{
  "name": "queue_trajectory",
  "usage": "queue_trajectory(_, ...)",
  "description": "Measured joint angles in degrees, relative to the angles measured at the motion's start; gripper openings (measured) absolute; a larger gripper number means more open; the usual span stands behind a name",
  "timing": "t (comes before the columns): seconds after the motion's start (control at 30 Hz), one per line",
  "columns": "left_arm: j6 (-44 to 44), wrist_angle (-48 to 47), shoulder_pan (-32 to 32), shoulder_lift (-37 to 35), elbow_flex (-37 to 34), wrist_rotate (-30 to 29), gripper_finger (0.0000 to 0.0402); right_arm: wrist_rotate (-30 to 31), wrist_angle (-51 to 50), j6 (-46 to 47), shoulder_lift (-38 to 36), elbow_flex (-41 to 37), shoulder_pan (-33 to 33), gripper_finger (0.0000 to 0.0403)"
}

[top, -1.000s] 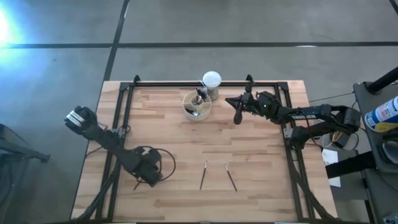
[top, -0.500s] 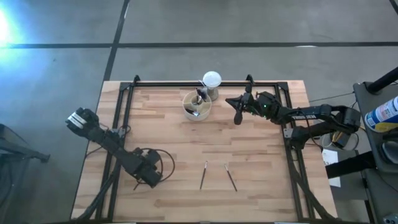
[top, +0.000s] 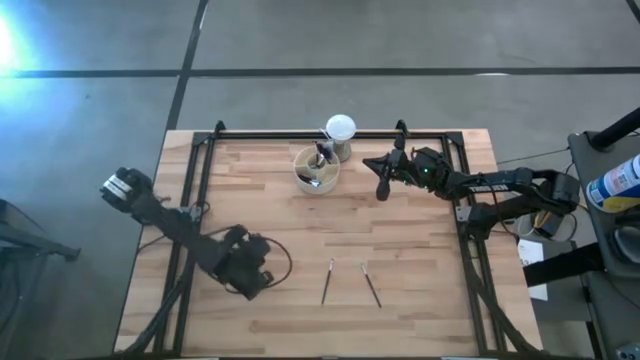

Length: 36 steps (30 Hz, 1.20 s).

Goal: Put items in baskets/containers
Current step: Put the black eyeshadow brush into the white organizer

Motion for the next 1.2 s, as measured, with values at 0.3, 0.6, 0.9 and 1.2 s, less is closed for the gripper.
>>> queue_trajectory(0.3,47.6,36.8,10.2,-10.9,-2.8,-11.6,0.0000,0.0,0.0,-0.7,0.0,0.0,0.0,0.0008)
queue_trajectory(0.6,75.9,75.3,32.2,-18.9,-14.5,15.1,0.0000,0.1,0.2,-5.4,0.0,0.0,0.0,0.0008)
queue_trajectory(0.9,64.3,96.9,63.8,-20.0,-21.3,44.6,0.0000,0.1,0.9,-10.9,0.0,2.3,-0.2,0.0008)
queue_trajectory(1.2,61.4,109.8,75.2,-11.1,-21.7,55.6,0.0000,0.1,0.6,-13.6,0.0,8.2,-0.2,0.0008)
